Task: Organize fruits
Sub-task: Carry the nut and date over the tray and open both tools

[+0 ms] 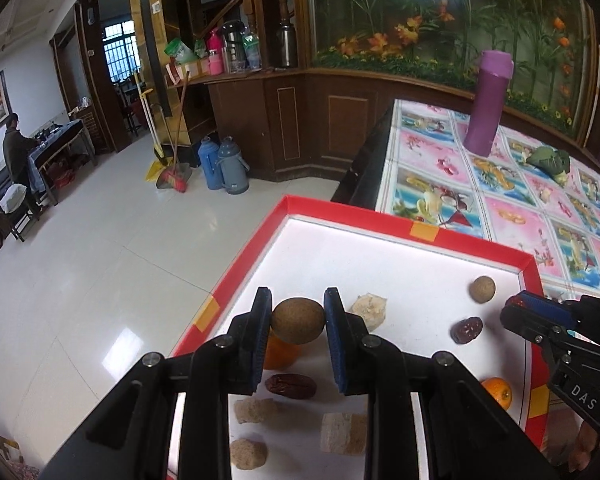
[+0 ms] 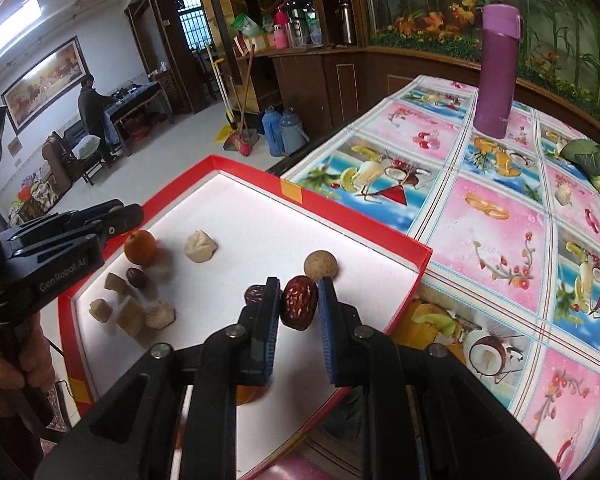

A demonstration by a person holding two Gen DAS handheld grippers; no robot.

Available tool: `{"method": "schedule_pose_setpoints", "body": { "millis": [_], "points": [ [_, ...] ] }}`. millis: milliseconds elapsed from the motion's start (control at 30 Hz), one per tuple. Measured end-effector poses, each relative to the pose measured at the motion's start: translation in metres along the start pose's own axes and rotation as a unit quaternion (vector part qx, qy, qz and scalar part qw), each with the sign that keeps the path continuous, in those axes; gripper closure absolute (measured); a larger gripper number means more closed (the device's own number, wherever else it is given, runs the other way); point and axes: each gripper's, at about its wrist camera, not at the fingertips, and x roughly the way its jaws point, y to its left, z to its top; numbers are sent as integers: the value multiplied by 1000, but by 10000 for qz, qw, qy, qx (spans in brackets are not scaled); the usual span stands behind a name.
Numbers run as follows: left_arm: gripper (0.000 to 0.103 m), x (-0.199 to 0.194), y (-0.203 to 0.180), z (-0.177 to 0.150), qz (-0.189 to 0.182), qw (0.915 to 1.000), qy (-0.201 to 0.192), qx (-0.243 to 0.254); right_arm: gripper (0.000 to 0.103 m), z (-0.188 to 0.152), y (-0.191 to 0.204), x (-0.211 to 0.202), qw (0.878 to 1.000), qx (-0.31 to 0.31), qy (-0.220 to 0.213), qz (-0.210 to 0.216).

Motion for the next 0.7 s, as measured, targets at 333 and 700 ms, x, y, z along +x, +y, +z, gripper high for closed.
{"method": "schedule_pose_setpoints", "body": {
  "millis": [333,700],
  "points": [
    [77,7,-11,-7,59,9997,115,225,82,-3,-4,15,9997,71,220,-14],
    [57,4,-16,-8,372,9984,173,387,81,-4,-1,18,9994,-88,320,-129]
  ]
}}
